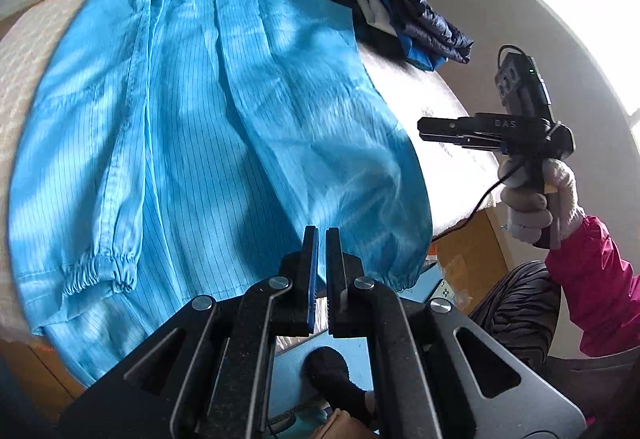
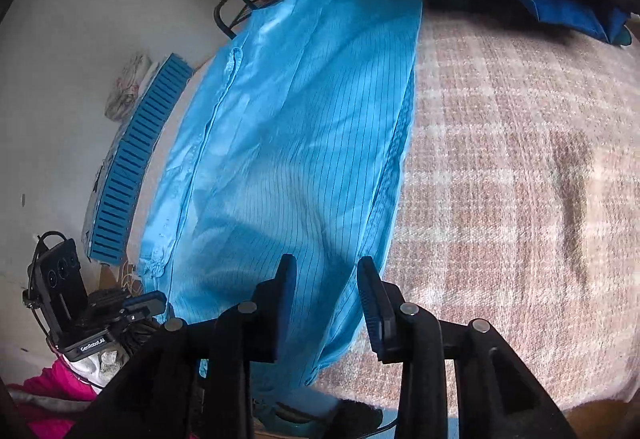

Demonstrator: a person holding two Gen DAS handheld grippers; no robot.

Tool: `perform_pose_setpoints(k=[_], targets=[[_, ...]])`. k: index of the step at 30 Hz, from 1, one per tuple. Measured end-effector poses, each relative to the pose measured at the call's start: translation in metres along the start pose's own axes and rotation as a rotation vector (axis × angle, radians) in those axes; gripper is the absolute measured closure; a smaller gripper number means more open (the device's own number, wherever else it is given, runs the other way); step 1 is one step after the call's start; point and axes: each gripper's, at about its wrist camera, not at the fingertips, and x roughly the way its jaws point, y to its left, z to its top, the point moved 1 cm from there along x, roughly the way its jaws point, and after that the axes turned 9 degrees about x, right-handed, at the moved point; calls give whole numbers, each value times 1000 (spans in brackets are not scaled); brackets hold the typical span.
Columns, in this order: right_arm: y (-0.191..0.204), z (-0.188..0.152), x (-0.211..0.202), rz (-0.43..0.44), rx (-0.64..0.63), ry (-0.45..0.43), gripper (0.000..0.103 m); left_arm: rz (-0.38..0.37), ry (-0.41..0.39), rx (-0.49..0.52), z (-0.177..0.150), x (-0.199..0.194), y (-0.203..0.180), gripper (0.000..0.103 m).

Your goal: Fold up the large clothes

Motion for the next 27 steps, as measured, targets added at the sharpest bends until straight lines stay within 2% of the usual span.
perform_pose_setpoints(k=[2, 5, 9, 10, 12, 13, 15, 18, 21, 23, 25, 27], targets=[[-9, 11, 9, -11, 38, -9, 69, 6, -34, 5, 9, -3, -1, 103], [-8, 22, 26, -62, 52, -23, 69, 16, -36, -10, 25, 13, 8, 103], [12, 31, 24, -198, -43, -141, 70, -14, 0, -24, 44, 59, 13, 103], [18, 32, 20, -203, -57, -176, 71, -20, 22, -21, 45, 71, 11, 103], [30, 38, 13, -108, -57, -216, 71, -41, 56, -18, 43, 92, 7, 103], [36, 42, 16, -71, -68, -209, 72, -44, 69, -11, 42, 100, 3, 103], [51, 50, 30, -66, -126, -187, 73, -53, 82, -12, 41, 114, -1, 103], [55, 56, 63, -156, -219, -128, 76, -63, 80, -19, 41, 128, -4, 103], [29, 61, 71, -259, -175, -118, 84, -65, 76, -10, 45, 133, -8, 103], [11, 64, 64, -273, -138, -134, 89, -64, 73, 6, 45, 134, -10, 103], [3, 67, 53, -267, -106, -143, 87, -70, 73, 9, 48, 137, -12, 103], [3, 63, 39, -231, -103, -157, 78, -78, 77, 5, 49, 138, -14, 103]])
